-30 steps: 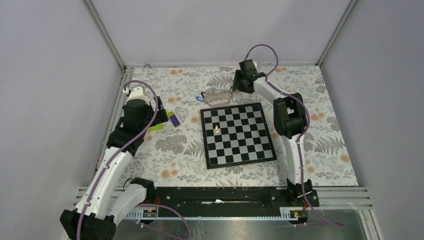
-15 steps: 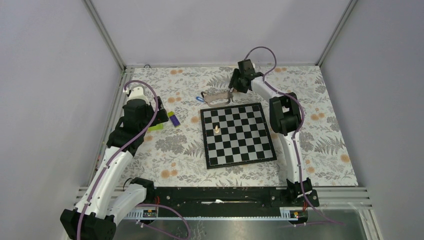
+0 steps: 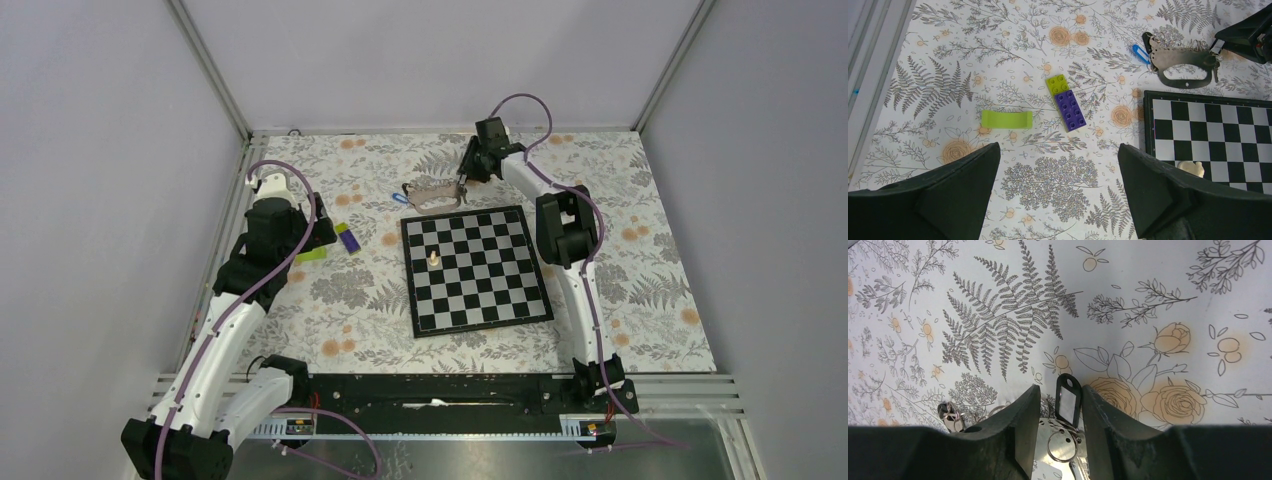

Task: Remove the keys from the keyring
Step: Pick up the keyring from the center of the board.

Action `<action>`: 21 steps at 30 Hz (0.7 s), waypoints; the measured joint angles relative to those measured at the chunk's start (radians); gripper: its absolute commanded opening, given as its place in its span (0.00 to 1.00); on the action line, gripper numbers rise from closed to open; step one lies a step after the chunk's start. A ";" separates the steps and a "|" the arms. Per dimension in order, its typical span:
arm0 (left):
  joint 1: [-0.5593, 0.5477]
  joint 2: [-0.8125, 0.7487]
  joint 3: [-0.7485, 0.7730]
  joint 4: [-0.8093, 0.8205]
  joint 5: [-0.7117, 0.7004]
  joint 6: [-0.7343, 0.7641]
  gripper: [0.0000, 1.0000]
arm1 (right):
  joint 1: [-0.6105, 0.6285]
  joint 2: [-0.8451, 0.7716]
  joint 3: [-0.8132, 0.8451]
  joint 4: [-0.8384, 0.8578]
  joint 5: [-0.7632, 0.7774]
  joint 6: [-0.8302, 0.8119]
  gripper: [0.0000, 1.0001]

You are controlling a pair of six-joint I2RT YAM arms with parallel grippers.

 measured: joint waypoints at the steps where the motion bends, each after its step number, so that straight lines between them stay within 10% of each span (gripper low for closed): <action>1: 0.000 0.000 0.000 0.000 0.000 0.000 0.99 | 0.000 0.003 0.004 0.000 -0.003 0.000 0.43; 21: 0.005 0.000 0.000 0.000 0.006 0.000 0.99 | -0.007 0.027 0.021 0.030 -0.031 -0.021 0.00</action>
